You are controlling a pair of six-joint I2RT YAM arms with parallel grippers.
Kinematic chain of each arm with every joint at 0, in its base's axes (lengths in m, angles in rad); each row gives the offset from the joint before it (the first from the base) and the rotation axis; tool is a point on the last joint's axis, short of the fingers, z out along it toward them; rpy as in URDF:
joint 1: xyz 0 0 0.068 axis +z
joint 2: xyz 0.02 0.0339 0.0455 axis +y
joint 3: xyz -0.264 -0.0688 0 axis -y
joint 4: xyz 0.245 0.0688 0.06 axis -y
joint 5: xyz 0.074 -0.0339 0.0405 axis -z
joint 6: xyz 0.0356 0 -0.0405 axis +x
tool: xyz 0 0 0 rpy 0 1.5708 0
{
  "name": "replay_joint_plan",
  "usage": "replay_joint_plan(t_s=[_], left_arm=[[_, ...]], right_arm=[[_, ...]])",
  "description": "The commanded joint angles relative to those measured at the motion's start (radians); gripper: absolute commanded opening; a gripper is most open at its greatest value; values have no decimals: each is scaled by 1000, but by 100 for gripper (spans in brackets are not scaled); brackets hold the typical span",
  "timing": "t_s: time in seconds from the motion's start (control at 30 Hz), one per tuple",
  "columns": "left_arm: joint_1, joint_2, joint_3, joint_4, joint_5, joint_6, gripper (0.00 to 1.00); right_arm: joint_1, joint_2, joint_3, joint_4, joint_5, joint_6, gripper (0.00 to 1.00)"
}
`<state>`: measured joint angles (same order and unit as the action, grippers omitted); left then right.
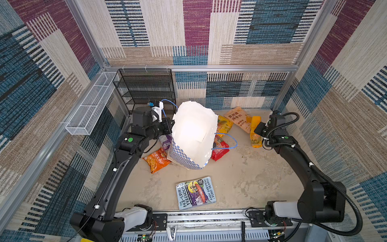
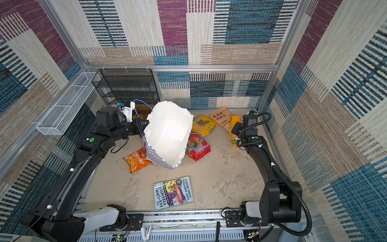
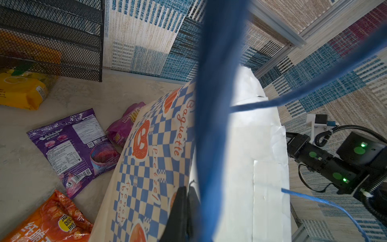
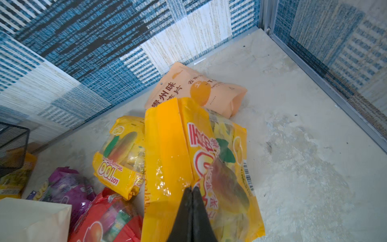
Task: Place the snacks into the paper bag
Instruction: 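Grasp the yellow LOT100 mango bag with the right gripper and lift it, then carry the mango bag over the paper bag and drop it inside with the right gripper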
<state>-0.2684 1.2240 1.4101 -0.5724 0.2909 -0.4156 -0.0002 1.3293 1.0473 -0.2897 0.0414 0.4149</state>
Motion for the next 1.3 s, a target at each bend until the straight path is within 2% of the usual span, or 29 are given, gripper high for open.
replay_joint_plan(t_s=[0.0, 0.27, 0.53, 0.73, 1.27], left_arm=[[6, 1, 7, 34, 26, 33, 0], [16, 14, 23, 32, 103, 55, 0], [49, 12, 52, 5, 173, 56, 0], [54, 23, 69, -10, 231, 65, 0], [60, 58, 131, -132, 219, 116, 0]], right_arm=[[0, -34, 19, 72, -60, 2, 0], [1, -103, 81, 88, -194, 3, 0], [37, -130, 230, 72, -316, 9, 0], [150, -118, 403, 53, -337, -14, 0], [435, -18, 757, 43, -519, -11, 0]])
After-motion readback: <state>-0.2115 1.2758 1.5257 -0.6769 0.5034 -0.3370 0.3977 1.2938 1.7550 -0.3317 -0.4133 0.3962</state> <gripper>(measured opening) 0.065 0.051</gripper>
